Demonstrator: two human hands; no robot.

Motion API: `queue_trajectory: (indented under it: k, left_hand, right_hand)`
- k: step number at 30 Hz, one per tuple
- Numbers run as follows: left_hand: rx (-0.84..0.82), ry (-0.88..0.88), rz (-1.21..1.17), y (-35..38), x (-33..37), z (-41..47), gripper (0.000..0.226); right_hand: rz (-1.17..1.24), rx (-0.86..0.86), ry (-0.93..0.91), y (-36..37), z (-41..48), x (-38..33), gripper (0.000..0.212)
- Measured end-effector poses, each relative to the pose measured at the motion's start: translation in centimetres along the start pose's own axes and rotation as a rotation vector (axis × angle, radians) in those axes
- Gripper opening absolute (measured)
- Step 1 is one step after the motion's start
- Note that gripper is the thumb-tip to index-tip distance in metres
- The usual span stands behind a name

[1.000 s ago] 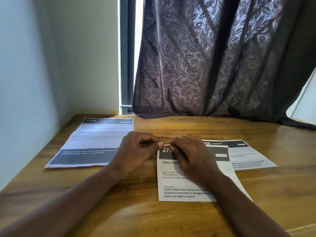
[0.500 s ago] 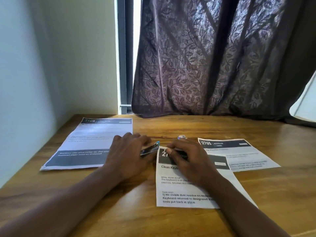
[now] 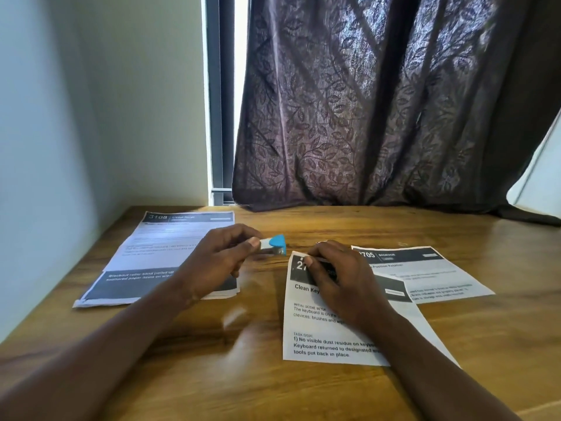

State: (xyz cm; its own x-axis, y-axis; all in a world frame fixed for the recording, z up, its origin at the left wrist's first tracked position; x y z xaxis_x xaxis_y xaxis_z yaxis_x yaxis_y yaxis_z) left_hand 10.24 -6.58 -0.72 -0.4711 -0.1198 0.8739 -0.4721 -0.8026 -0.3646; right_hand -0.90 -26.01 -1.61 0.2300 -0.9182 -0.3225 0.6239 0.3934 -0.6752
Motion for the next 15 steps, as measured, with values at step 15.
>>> queue_trajectory:
  k: [15]
  left_hand:
    - [-0.022,-0.139,-0.096,0.38,-0.15,-0.65,0.025]
  right_hand:
    - [-0.015,-0.022,0.019,0.17,0.01,-0.37,0.02]
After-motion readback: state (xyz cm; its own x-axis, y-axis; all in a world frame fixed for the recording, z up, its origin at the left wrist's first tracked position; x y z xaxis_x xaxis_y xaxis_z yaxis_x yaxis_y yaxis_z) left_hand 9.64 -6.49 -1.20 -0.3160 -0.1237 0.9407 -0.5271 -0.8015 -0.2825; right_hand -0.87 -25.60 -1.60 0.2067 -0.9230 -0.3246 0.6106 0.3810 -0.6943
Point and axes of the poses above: each hand's wrist, its own z-axis towards the middle knuckle, its own y-axis out of the palm, x = y × z, the point moved 5 cm from there along z, towards the middle knuckle, and after that the axes turned 1 degree about -z, right-handed, at the moved point
